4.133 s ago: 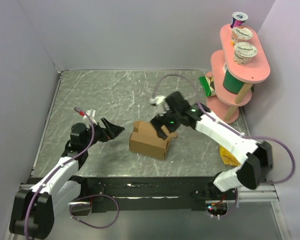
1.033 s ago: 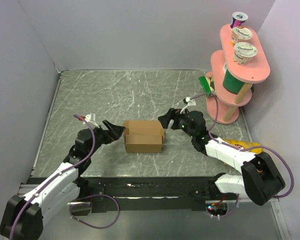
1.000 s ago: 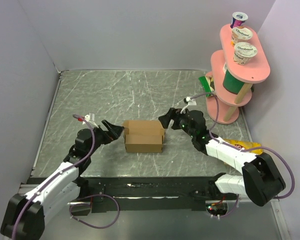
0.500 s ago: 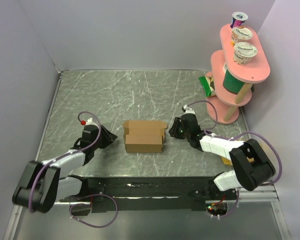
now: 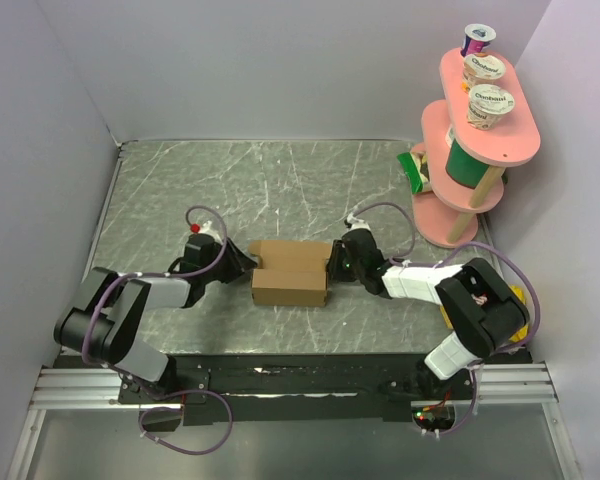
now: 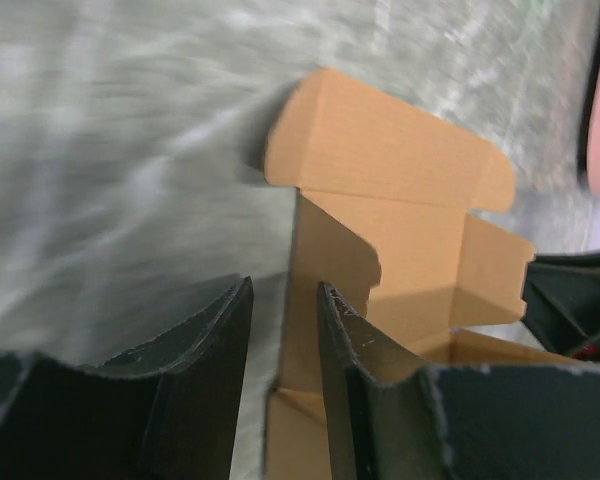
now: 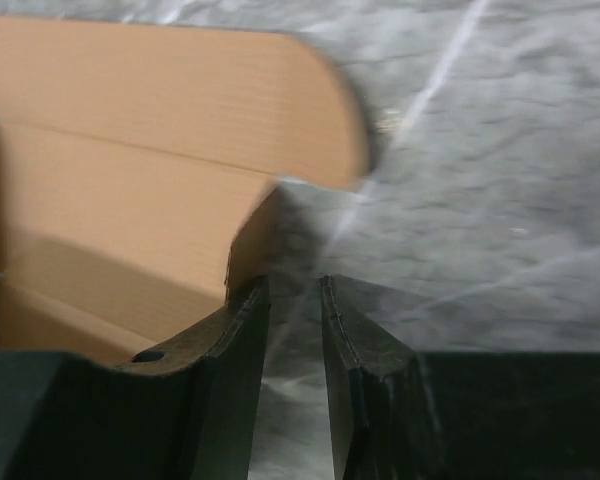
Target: Fold the paper box
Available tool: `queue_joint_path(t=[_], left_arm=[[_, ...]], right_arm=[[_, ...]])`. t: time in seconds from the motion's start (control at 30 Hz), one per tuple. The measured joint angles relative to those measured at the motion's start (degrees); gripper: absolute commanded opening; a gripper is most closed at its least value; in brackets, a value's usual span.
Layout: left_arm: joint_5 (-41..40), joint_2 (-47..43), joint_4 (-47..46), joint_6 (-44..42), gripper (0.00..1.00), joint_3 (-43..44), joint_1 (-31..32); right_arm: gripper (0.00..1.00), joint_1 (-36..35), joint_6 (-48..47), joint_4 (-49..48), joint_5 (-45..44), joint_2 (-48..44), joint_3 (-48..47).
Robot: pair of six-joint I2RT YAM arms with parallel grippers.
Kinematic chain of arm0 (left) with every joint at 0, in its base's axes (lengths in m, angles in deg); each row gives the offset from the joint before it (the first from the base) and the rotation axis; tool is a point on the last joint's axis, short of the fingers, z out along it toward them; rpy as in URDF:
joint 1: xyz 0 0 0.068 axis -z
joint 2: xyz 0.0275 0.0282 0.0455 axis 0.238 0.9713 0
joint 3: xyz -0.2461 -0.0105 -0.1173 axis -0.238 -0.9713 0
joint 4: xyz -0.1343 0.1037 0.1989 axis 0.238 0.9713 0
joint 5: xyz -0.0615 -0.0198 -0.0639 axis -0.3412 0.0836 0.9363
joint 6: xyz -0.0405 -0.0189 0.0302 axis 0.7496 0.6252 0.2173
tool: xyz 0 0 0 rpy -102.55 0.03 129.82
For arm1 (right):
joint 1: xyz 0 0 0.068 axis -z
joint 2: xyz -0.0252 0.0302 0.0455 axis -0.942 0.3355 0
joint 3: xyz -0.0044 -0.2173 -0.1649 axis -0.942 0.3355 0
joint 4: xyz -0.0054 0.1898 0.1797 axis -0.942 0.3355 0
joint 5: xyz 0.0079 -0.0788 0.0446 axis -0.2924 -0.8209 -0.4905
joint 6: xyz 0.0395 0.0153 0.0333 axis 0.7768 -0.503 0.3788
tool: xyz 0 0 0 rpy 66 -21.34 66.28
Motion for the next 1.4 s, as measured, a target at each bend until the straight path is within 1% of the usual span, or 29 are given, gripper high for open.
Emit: queue_joint_path(t=[0.13, 0.27, 0.3, 0.4, 0.43, 0.47, 0.5, 0.53, 0.6, 0.63, 0.73, 0.77, 0.8, 1.0, 1.1, 1.23, 1.4], left_arm=[[0.33, 1.14, -0.9, 0.04, 0.39, 1.73, 3.63], [0.07, 1.49, -1.49, 0.0, 0.39, 2.49, 5.27], [-0.02, 1.64, -1.55, 0.0, 0.39, 2.54, 5.33], [-0.2, 2.14, -1.53, -0.02, 0.4, 2.71, 5.4], [-0.39, 2.14, -1.49, -0.11, 0.42, 2.73, 5.4], [-0.68, 2.08, -1.25, -0.35, 0.44, 2.8, 5.4], [-0.96, 1.99, -0.76, -0.79, 0.5, 2.97, 5.4], [-1.2, 1.77, -0.15, -1.29, 0.57, 3.3, 5.4], [-1.77, 0.81, 2.14, -2.36, 0.67, 4.28, 5.38], [-2.1, 0.0, 3.32, -3.02, 0.77, 4.85, 5.33], [-3.15, -3.39, 6.71, -4.94, 0.86, 6.62, 4.61], [-3.41, -4.79, 7.85, -5.4, 0.88, 7.21, 4.13], [-3.63, -6.19, 9.01, -6.03, 0.88, 7.78, 3.34], [-5.11, -15.39, 15.21, -7.87, 0.92, 8.17, -2.84], [-3.67, -20.63, 16.81, -9.25, 0.94, 7.04, -2.93], [-0.9, -25.99, 19.26, -10.21, 0.96, 4.9, -2.82], [0.7, -29.31, 22.16, -9.49, 0.96, 0.81, -2.82]], right_arm=[[0.35, -2.27, -0.02, 0.22, -0.04, 0.83, -1.16], [0.35, -3.74, -0.07, 0.48, -0.33, 1.53, -2.38], [0.36, -4.09, -0.09, 0.74, -0.59, 1.79, -2.8], [0.43, -4.83, -0.07, 1.22, -1.2, 2.32, -3.56], [0.52, -4.87, -0.09, 1.53, -1.51, 2.32, -3.65], [0.59, -4.79, -0.04, 1.62, -1.7, 2.27, -3.65], [0.72, -4.37, -0.09, 2.01, -1.97, 2.14, -3.65], [0.78, -3.85, -0.09, 2.58, -1.97, 1.6, -3.58], [0.89, -2.12, -0.57, 3.45, -1.95, -0.85, -2.75], [0.9, -0.85, -1.01, 3.76, -1.81, -2.86, -2.03], [0.93, 2.19, -2.91, 5.27, -1.6, -10.1, -0.17], [0.94, 2.75, -3.3, 5.77, -1.51, -12.0, 0.0], [0.98, 3.1, -3.91, 6.19, -1.25, -14.1, 0.0], [1.0, 2.64, -8.24, 4.35, 8.33, -22.93, 0.79], [1.0, -0.35, -12.7, 2.8, 13.27, -24.0, 0.9], [1.0, -4.26, -21.57, 1.79, 20.85, -21.53, -0.15], [0.99, -4.96, -32.17, 3.1, 29.92, -13.46, -6.45]])
